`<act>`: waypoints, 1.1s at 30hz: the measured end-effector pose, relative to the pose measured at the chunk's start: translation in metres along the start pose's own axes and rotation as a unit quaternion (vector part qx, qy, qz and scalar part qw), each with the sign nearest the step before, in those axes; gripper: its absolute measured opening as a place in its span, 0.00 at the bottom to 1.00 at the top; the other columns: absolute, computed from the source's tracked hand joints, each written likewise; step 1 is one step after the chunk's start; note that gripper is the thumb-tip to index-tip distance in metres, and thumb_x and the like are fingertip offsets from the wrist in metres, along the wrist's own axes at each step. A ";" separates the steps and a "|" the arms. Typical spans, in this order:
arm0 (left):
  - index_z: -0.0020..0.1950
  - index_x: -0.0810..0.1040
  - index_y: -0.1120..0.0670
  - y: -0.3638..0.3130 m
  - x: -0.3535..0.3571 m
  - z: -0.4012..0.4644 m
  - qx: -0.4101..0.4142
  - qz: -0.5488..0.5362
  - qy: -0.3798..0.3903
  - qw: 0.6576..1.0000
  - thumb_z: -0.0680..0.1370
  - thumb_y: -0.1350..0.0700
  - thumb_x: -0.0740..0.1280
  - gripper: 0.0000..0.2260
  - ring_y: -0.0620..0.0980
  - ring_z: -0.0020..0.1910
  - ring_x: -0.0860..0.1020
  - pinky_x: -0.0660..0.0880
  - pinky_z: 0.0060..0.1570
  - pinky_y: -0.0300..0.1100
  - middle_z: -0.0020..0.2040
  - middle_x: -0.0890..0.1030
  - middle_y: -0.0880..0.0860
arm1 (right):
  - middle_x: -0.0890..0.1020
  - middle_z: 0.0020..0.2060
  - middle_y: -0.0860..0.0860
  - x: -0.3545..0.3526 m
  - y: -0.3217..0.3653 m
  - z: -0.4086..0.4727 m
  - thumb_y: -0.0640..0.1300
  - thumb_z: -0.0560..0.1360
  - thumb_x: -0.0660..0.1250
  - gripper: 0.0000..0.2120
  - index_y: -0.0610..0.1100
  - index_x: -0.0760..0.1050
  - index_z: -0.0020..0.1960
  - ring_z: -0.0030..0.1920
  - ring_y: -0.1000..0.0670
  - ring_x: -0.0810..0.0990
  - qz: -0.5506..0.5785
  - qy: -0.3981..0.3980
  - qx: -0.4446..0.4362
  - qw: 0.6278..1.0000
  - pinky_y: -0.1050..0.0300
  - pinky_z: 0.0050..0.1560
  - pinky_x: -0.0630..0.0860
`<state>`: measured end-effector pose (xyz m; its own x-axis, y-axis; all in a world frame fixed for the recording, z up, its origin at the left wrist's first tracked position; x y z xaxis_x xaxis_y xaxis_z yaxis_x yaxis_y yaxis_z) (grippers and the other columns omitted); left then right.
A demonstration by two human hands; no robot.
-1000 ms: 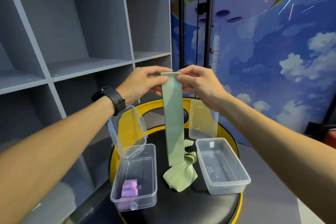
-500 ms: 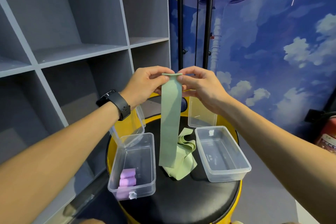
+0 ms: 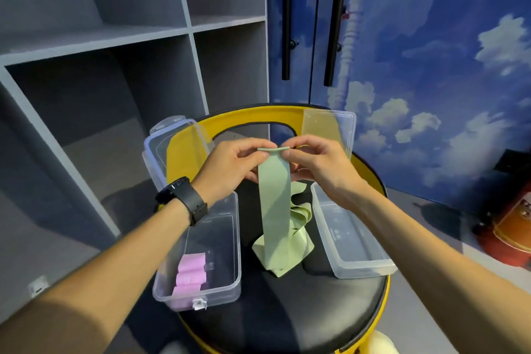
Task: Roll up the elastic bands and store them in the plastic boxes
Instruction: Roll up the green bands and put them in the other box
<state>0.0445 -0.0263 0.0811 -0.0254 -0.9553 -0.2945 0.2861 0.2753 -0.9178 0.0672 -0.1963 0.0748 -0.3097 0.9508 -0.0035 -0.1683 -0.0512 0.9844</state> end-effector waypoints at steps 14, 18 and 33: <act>0.51 0.82 0.48 0.052 0.010 0.016 0.012 -0.054 -0.060 0.997 0.79 0.63 0.65 0.12 0.43 0.39 0.82 0.78 0.33 0.38 0.41 0.85 0.46 | 0.83 0.32 0.49 0.000 -0.042 0.026 0.31 0.74 0.68 0.04 0.36 0.78 0.48 0.31 0.55 0.80 0.051 -0.018 -0.041 0.998 0.61 0.33 0.79; 0.51 0.82 0.49 0.061 0.010 0.022 0.002 -0.059 -0.066 0.996 0.79 0.63 0.65 0.11 0.44 0.40 0.82 0.78 0.33 0.38 0.42 0.85 0.48 | 0.82 0.34 0.46 0.001 -0.050 0.033 0.31 0.74 0.68 0.04 0.37 0.78 0.47 0.32 0.53 0.80 0.056 -0.023 -0.024 0.998 0.61 0.33 0.78; 0.52 0.82 0.47 0.070 0.013 0.015 0.023 0.010 -0.075 0.997 0.78 0.62 0.66 0.11 0.37 0.39 0.79 0.73 0.38 0.31 0.40 0.84 0.41 | 0.82 0.39 0.43 0.001 -0.063 0.023 0.34 0.74 0.70 0.05 0.38 0.78 0.49 0.35 0.51 0.80 0.077 -0.011 0.029 0.997 0.58 0.37 0.79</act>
<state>0.0782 -0.0206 0.0174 0.1236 -0.9557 -0.2671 0.3279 0.2934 -0.8980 0.0989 -0.1846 0.0172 -0.3078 0.9394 0.1511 -0.0651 -0.1792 0.9817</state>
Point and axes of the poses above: each hand's wrist, its own z-axis towards the middle knuckle, its own x-axis out of the palm, y = z × x, the point moved 3 cm from there along z, towards the middle knuckle
